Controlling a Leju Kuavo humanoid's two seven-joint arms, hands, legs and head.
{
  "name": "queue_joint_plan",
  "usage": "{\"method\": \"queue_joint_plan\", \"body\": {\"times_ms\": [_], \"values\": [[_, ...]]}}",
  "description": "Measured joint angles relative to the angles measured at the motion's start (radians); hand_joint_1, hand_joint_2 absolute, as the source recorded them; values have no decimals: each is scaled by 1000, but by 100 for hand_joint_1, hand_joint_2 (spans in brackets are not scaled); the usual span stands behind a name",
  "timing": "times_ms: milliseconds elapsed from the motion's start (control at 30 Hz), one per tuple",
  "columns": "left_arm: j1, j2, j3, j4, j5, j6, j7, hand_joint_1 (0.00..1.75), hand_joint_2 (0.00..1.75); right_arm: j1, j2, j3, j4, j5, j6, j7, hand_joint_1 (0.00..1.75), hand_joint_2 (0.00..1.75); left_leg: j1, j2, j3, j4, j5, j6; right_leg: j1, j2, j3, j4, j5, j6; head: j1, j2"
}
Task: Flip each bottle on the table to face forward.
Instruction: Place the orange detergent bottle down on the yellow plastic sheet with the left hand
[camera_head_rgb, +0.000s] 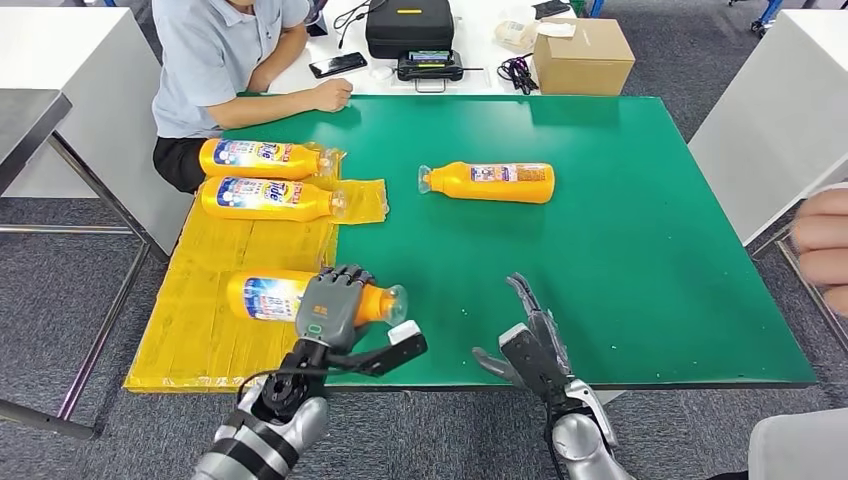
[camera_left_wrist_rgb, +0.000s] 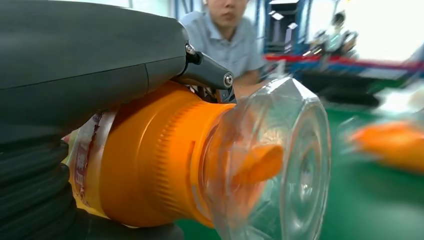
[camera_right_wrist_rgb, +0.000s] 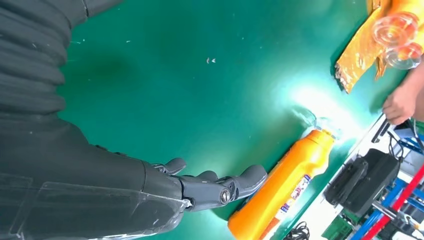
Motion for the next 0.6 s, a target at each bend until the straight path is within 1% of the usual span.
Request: {"method": "queue_joint_plan", "body": {"times_ms": [67,167,267,433,467,500,533,567,600], "values": [[-41,0,13,62,-42,-39,41,175,175,-2,6,-7,0,3,13,0,0,175,0,0,0,0,0,0,0,0,0,0,0,0,0,0],[-96,0,29,146,-70,-71,72,175,175,-8,16,-15,1,5,24,0,0,175,0,0,0,0,0,0,0,0,0,0,0,0,0,0],[-135,0,45,211,-75,-82,82,175,175,-10,23,-20,4,5,28,0,0,175,0,0,-1,0,0,0,0,0,0,0,0,0,0,0],[-189,0,66,307,-70,-152,91,175,175,-14,30,-25,11,5,40,0,0,175,0,0,-1,0,0,0,0,0,0,0,0,0,0,0],[-200,0,70,327,-65,-161,90,171,175,-16,31,-25,13,4,43,0,0,175,0,0,-1,0,0,0,0,0,0,0,0,0,0,0],[-211,0,75,347,-58,-170,87,160,175,-18,32,-25,16,3,45,-1,0,175,0,0,-1,0,0,0,0,0,0,0,0,0,0,0],[-223,0,80,366,-50,-178,82,130,175,-21,33,-25,19,2,48,-1,0,175,0,0,-1,0,0,0,0,0,0,0,0,0,0,0],[-234,0,86,384,-42,-188,76,93,175,-25,34,-25,23,-1,50,-2,0,175,0,0,0,0,0,0,0,0,0,0,0,0,0,0],[-246,-1,91,400,-33,-198,69,59,175,-28,35,-26,27,-4,52,-3,0,175,0,-1,0,0,0,0,0,0,1,0,0,0,0,0]]}}
